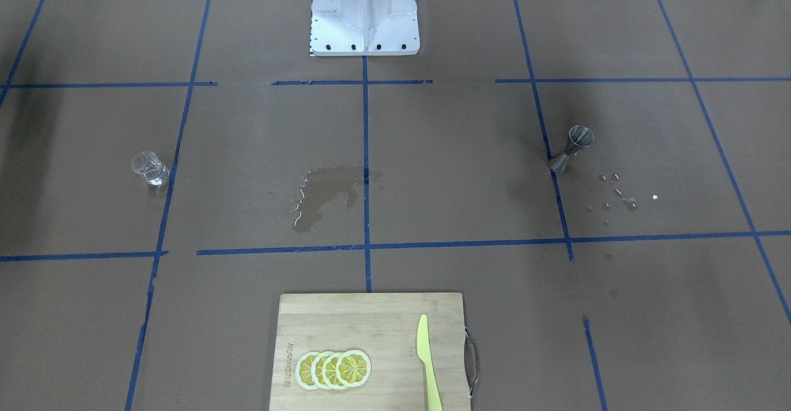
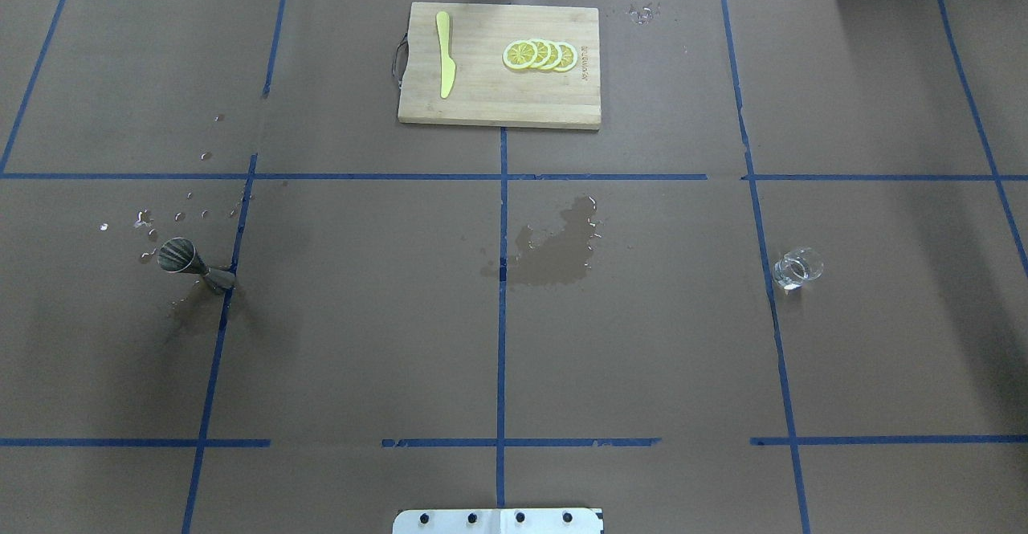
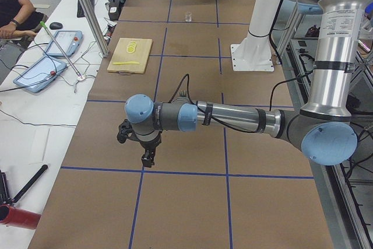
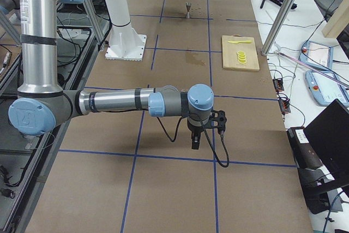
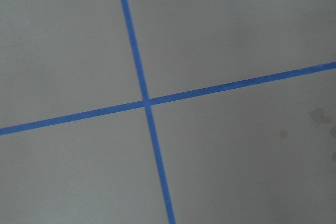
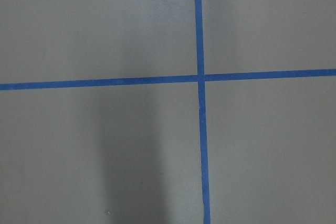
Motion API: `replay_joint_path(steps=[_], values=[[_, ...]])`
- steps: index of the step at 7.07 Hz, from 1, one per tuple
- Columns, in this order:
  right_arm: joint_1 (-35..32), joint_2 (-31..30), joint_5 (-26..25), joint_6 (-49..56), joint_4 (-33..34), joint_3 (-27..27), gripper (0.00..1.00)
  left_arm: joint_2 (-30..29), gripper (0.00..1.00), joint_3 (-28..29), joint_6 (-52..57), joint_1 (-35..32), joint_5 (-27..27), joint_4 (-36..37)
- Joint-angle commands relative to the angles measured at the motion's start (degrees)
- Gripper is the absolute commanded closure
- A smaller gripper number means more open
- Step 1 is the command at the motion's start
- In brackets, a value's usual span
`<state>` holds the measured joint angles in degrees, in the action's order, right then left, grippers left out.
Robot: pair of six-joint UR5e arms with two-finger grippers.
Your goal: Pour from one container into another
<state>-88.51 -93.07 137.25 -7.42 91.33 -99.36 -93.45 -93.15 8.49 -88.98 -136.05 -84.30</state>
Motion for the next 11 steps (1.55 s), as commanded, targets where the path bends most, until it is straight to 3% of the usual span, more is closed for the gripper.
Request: replay_joint_path(steps=[1,8,11], values=[[0.0,-0.3,0.6,-0.1,-0.1,0.0,0.0,-0.1,0.0,-3.5,-0.1,-0.1,-0.2,2.0],[0.0,-0.3,0.2,-0.2,-0.1,0.9,0.0,-0.3,0.0,-1.5,-1.5,1.5,0.3,-1.0],[0.0,-0.3,0.3,-0.3,-0.1,1.2,0.0,0.0,0.0,-3.5,-1.0,1.5,-2.5,-1.0]])
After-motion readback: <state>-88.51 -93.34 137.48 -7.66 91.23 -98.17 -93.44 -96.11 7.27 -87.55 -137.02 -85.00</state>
